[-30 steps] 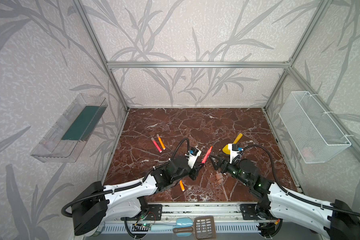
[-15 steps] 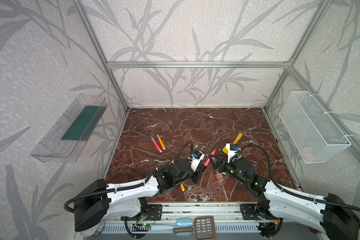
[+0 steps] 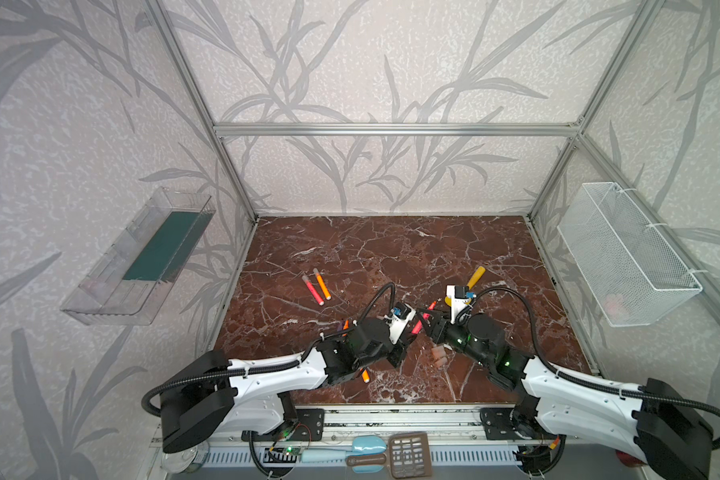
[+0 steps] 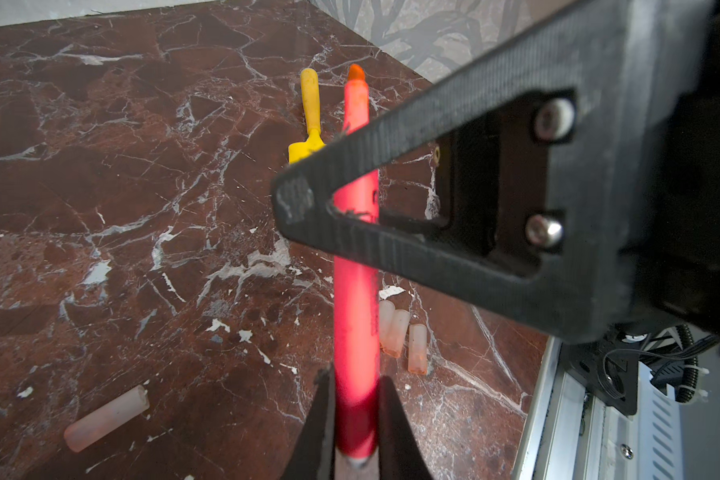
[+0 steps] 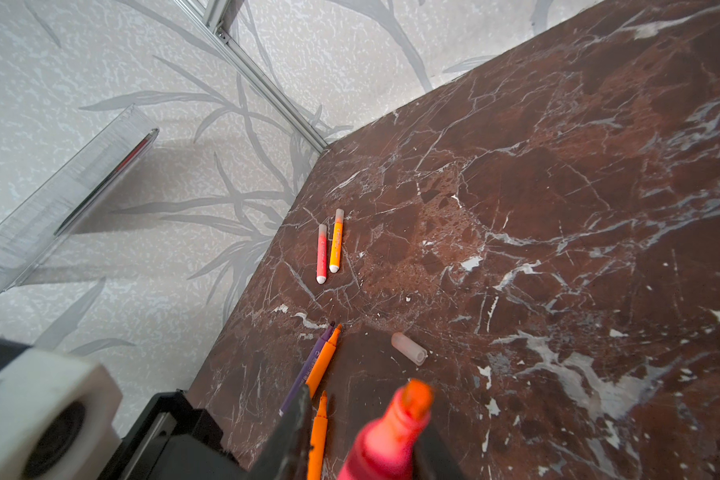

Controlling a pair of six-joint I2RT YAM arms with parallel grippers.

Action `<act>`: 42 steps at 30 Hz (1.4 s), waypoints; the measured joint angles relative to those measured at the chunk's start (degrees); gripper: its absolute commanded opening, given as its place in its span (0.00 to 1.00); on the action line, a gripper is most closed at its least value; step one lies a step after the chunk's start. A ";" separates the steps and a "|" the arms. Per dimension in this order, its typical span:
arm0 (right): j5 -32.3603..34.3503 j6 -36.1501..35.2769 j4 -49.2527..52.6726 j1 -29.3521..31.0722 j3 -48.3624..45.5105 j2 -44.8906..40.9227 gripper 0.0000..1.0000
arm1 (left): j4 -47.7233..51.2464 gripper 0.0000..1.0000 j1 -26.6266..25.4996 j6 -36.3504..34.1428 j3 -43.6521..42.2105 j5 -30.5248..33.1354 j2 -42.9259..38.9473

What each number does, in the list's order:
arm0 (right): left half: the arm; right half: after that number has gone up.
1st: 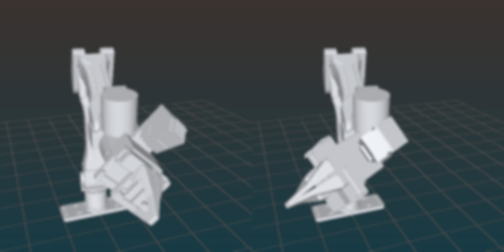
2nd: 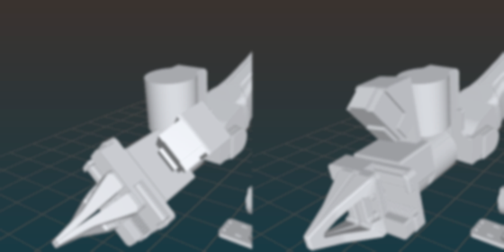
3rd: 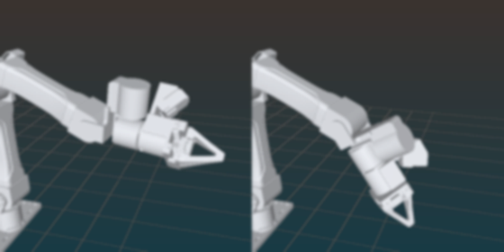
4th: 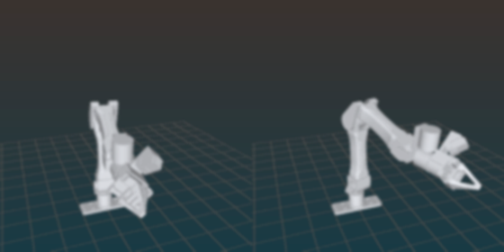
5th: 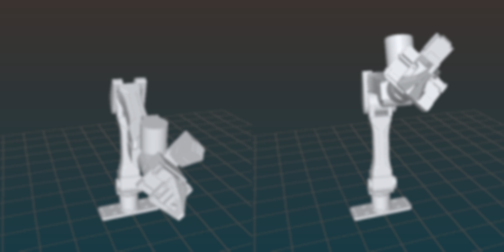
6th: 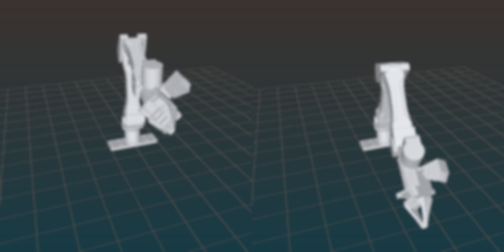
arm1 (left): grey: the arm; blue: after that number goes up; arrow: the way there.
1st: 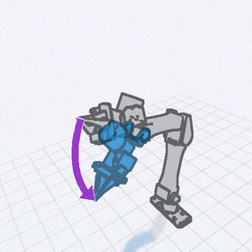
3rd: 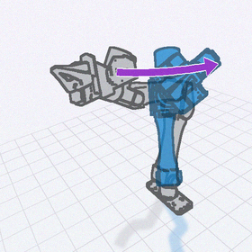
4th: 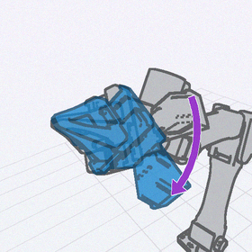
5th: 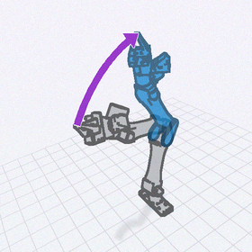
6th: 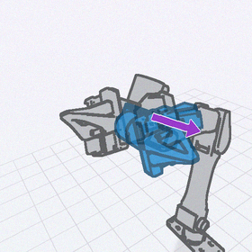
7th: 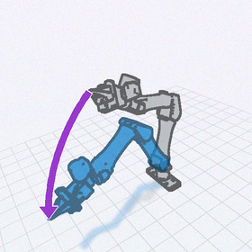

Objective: Insert the pens into the pen caps

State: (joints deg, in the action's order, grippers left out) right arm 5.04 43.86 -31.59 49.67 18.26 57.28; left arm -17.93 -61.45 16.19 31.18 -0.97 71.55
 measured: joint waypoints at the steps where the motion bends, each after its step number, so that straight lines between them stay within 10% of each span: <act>1: 0.02 0.00 0.09 -0.02 0.00 0.00 0.21 | -0.11 0.00 0.00 -0.02 0.07 -0.04 0.24; 18: -3.65 1.16 -1.46 0.35 1.25 4.61 0.00 | -3.91 0.52 0.00 -1.16 0.37 2.47 3.87; 28: -4.26 1.60 -2.84 1.99 2.58 6.43 0.00 | -7.23 0.52 0.00 -1.16 0.39 4.13 6.60; 36: -4.02 1.60 -2.86 2.82 2.60 6.45 0.00 | -8.76 0.26 0.00 -1.14 0.39 4.24 7.08; 42: -3.13 1.60 -2.93 2.91 2.58 6.45 0.00 | -9.94 0.24 0.00 -1.11 -0.04 4.57 6.82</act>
State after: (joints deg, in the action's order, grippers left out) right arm 1.91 45.45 -34.52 52.58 20.84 63.72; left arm -27.88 -61.45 15.07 31.14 3.60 78.37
